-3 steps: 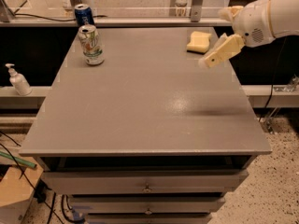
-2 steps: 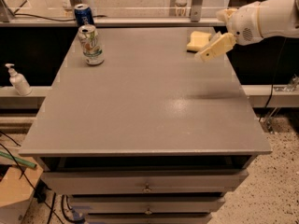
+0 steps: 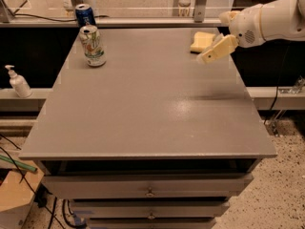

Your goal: Move sponge near 7up can

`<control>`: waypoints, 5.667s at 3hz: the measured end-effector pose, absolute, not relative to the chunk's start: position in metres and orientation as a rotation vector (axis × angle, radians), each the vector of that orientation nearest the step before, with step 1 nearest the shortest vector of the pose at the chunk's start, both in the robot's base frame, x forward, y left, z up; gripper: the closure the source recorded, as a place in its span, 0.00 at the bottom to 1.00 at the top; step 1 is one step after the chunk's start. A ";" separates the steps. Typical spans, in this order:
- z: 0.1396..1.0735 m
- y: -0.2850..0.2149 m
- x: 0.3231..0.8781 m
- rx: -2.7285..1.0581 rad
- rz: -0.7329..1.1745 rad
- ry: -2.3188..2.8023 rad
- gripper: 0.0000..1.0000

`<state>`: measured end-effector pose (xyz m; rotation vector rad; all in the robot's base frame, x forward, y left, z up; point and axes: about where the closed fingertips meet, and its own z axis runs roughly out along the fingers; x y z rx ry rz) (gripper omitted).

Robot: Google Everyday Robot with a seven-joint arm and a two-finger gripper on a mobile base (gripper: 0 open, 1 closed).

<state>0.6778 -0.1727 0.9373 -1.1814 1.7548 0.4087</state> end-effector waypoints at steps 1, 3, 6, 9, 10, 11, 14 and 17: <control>0.925 -0.171 0.696 -1.097 0.423 1.739 0.00; 0.901 -0.180 0.756 -0.921 0.420 1.729 0.00; 0.853 -0.195 0.810 -0.732 0.484 1.807 0.00; 0.832 -0.203 0.823 -0.693 0.478 1.868 0.41; 0.840 -0.204 0.822 -0.710 0.455 1.860 0.65; 0.865 -0.186 0.819 -0.780 0.455 1.804 0.87; 0.913 -0.132 0.799 -0.945 0.546 1.659 1.00; 0.907 0.006 0.728 -1.224 0.952 1.494 1.00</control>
Offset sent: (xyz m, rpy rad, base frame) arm 0.0915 -0.0165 -0.0339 0.2038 -0.0805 -0.1977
